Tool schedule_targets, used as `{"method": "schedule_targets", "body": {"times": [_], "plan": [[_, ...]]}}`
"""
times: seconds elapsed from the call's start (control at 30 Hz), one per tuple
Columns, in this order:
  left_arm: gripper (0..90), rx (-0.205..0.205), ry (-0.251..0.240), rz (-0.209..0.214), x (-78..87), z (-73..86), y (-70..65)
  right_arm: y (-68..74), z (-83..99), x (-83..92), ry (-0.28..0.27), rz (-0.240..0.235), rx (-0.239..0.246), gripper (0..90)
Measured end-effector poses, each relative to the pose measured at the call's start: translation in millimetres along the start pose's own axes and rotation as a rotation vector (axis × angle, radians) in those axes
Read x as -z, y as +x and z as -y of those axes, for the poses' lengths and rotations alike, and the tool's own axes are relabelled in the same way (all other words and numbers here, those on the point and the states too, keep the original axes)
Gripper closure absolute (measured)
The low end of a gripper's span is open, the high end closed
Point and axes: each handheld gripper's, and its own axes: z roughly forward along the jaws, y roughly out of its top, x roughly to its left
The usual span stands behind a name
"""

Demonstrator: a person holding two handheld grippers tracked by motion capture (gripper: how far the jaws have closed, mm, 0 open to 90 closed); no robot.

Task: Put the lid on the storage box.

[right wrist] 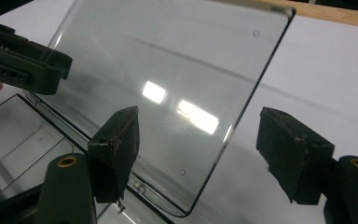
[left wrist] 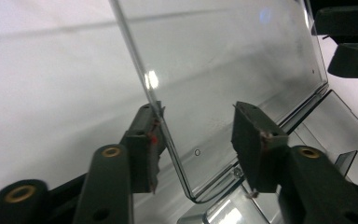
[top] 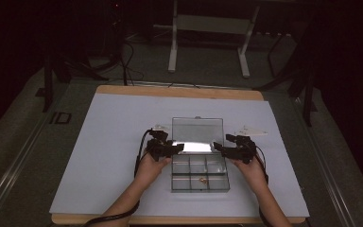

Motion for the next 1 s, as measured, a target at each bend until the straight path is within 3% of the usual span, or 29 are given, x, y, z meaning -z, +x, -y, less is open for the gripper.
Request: {"method": "schedule_targets", "body": {"times": [0.43, 0.6, 1.0], "plan": [[67.5, -0.041, -0.048, 0.006, 9.7, 1.6, -2.5, 1.5, -1.7, 7.0, -0.008, 0.005, 0.002, 61.1], [67.9, -0.034, -0.059, 0.022, 12.2, 1.1, -1.8, 1.9, -2.2, 11.0, -0.013, 0.002, 0.009, 63.6], [65.4, -0.075, -0.081, 0.011, 19.8, 0.4, -7.8, 4.3, -1.8, 18.4, -0.029, -0.011, 0.010, 63.7]]}}
